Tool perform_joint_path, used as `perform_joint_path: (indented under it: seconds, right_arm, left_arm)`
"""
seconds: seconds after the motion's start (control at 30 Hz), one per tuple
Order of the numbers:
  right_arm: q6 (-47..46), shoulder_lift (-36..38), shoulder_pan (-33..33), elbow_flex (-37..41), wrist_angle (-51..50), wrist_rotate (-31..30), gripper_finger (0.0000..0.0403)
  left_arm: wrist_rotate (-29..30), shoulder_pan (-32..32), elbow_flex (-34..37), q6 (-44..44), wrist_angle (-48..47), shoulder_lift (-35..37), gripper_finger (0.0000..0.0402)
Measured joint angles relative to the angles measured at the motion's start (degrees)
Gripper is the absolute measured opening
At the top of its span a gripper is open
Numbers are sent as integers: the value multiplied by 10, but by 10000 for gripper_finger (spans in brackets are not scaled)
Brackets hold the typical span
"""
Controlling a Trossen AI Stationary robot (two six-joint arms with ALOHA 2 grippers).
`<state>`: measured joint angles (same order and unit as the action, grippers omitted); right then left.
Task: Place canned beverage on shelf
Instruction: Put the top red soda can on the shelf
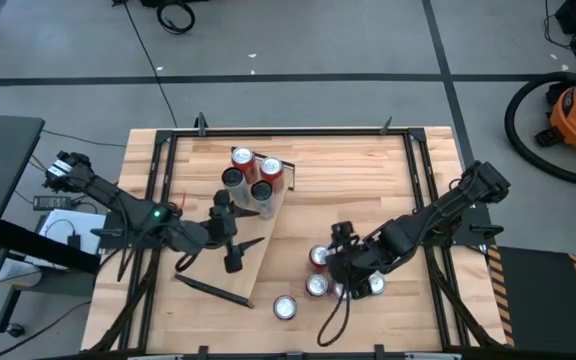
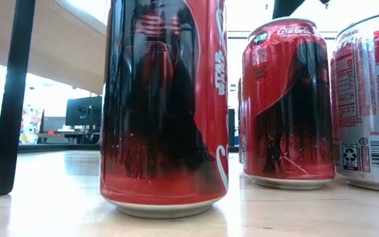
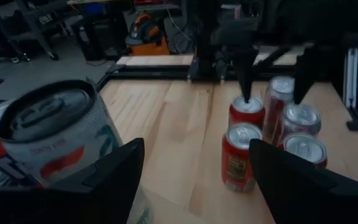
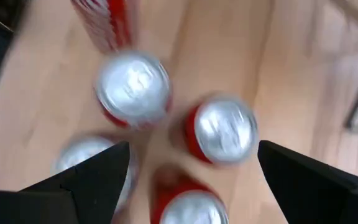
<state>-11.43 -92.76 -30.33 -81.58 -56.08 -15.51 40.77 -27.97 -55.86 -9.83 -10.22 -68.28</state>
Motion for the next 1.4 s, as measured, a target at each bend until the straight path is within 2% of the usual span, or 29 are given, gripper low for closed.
perform_joint_path:
  seconds: [0.17, 0.33, 0.87, 1.1, 1.4]
  right_arm:
    - [-54, 2, 4, 1, -84, -1, 366]
    - [-83, 1, 20, 9, -103, 16, 366]
    - [-86, 1, 28, 68, -46, 46, 366]
    - [-89, 1, 40, 119, -6, 59, 365]
    - [-112, 1, 99, 133, -7, 55, 315]
  left_arm:
    - [0, -3, 0, 1, 3, 2, 302]
    - [0, -5, 0, 2, 3, 2, 302]
    - [0, -5, 0, 2, 2, 2, 302]
    - [0, -5, 0, 2, 1, 2, 302]
    - [0, -5, 0, 4, 1, 2, 302]
